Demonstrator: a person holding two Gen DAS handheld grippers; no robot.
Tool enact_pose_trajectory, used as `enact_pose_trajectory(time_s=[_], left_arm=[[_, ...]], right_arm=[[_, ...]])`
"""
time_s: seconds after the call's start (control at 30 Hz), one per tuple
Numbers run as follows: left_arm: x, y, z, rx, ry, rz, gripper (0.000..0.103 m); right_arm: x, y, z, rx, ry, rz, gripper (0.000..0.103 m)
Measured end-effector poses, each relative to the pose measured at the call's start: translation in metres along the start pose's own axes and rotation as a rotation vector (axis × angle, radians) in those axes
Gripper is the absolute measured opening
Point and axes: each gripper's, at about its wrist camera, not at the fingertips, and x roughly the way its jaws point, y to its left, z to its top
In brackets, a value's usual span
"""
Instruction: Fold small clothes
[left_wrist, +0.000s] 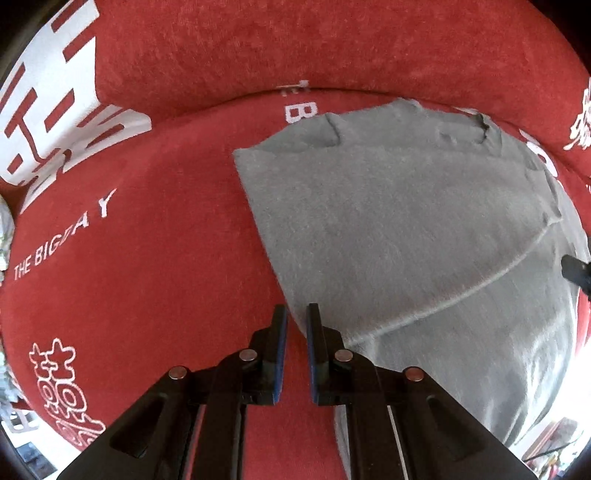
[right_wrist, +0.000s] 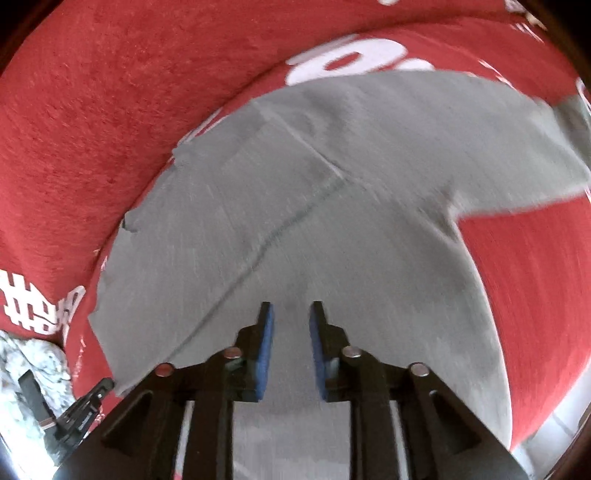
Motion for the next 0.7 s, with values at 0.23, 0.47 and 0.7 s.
enact_pose_trajectory(time_s=[0.23,0.47,0.7], left_arm=[[-0.016,-0.030,-0.009,0.046,0.047,-0.038,0.011],[-0.028,-0.053,-0.013,0.075,0.060,-0.120,0.011],[-0.025,-0.089,-0.014,0.136,0.068,-0.104,0.038]], right_arm=[[-0.027,-0.005,-0.039,0.061,0.008,0.023,0.048],[-0.043,-0.006,-0.069,0.099,0.008,0.042,0.057],[-0.032,-0.026,-0.075,0.136,0.048,0.103,0.072]])
